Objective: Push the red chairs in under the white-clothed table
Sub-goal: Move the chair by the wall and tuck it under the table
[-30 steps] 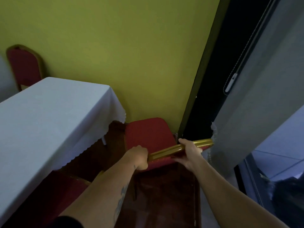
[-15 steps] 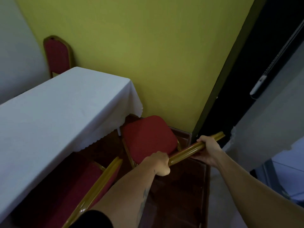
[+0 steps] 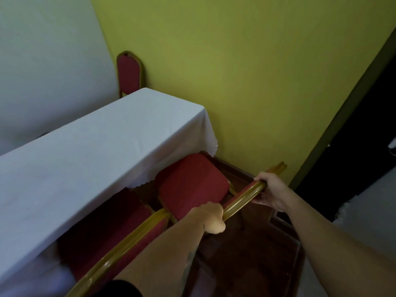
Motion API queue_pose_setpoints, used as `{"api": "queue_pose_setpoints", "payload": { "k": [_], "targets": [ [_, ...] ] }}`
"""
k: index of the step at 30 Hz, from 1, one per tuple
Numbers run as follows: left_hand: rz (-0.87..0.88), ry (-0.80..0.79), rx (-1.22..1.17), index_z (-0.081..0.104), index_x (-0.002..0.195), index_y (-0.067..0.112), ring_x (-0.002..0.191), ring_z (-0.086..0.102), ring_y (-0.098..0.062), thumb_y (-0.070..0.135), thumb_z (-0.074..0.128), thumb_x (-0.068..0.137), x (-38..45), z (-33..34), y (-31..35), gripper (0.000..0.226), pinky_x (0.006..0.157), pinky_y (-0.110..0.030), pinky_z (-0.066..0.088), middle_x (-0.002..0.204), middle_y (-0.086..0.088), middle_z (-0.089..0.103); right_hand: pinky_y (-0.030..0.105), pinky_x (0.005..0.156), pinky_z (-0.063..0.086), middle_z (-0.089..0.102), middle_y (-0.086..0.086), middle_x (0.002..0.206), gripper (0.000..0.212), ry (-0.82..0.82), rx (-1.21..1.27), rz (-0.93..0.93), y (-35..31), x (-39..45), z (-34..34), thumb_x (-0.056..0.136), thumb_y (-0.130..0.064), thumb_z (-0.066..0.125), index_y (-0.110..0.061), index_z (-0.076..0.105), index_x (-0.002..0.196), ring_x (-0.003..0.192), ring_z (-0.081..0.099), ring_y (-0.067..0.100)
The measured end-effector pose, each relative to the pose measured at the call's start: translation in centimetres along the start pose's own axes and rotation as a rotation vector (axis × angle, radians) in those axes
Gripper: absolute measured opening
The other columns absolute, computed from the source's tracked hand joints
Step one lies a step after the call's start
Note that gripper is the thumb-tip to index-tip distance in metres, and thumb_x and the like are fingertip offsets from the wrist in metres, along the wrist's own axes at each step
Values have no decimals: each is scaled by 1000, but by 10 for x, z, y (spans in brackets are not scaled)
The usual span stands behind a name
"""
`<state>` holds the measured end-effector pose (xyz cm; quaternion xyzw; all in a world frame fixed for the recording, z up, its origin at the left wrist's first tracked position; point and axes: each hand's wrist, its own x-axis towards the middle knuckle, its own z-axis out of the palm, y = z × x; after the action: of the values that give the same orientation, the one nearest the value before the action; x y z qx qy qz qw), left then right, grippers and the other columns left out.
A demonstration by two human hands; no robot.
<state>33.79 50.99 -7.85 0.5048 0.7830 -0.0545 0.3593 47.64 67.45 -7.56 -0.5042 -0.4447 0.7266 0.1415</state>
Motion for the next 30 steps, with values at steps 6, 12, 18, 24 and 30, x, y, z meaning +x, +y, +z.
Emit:
{"api": "queue_pose_setpoints", "payload": {
  "k": [6, 12, 18, 24, 30],
  "targets": [
    [-71, 42, -77, 57, 127, 11, 107, 62, -29, 21, 59, 88, 16, -8, 6, 41, 77, -37, 41, 121, -9, 63, 46, 74, 57, 59, 13, 88, 14, -68, -132, 3, -23, 37, 5, 89, -18, 56, -9, 48, 94, 88, 65, 34],
    [-107, 59, -140, 58, 124, 9, 105, 62, -29, 19, 57, 90, 28, -25, -1, 36, 76, -37, 44, 118, -11, 63, 40, 62, 57, 61, 11, 79, 14, -85, -149, -10, -39, 65, 18, 82, -17, 59, -10, 50, 89, 75, 66, 30],
    [-134, 73, -158, 58, 122, 10, 98, 61, -27, 21, 58, 90, 43, -38, -5, 34, 79, -39, 47, 117, -11, 63, 42, 64, 56, 61, 12, 78, 17, -64, -154, -33, -52, 88, 28, 83, -16, 60, -9, 49, 95, 74, 66, 31],
    [-186, 58, -215, 56, 121, 11, 97, 64, -29, 19, 57, 87, 52, -53, -19, 35, 82, -39, 52, 107, -10, 62, 46, 71, 58, 60, 9, 73, 11, -64, -160, -58, -62, 102, 50, 84, -15, 60, -11, 50, 84, 74, 65, 29],
    [-237, 87, -322, 52, 134, 19, 95, 65, -28, 15, 58, 81, 62, -62, -45, 54, 89, -47, 56, 105, -7, 63, 49, 77, 58, 59, 1, 52, 9, -86, -186, -51, -75, 117, 79, 84, -15, 58, -12, 51, 79, 69, 63, 26]
  ]
}}
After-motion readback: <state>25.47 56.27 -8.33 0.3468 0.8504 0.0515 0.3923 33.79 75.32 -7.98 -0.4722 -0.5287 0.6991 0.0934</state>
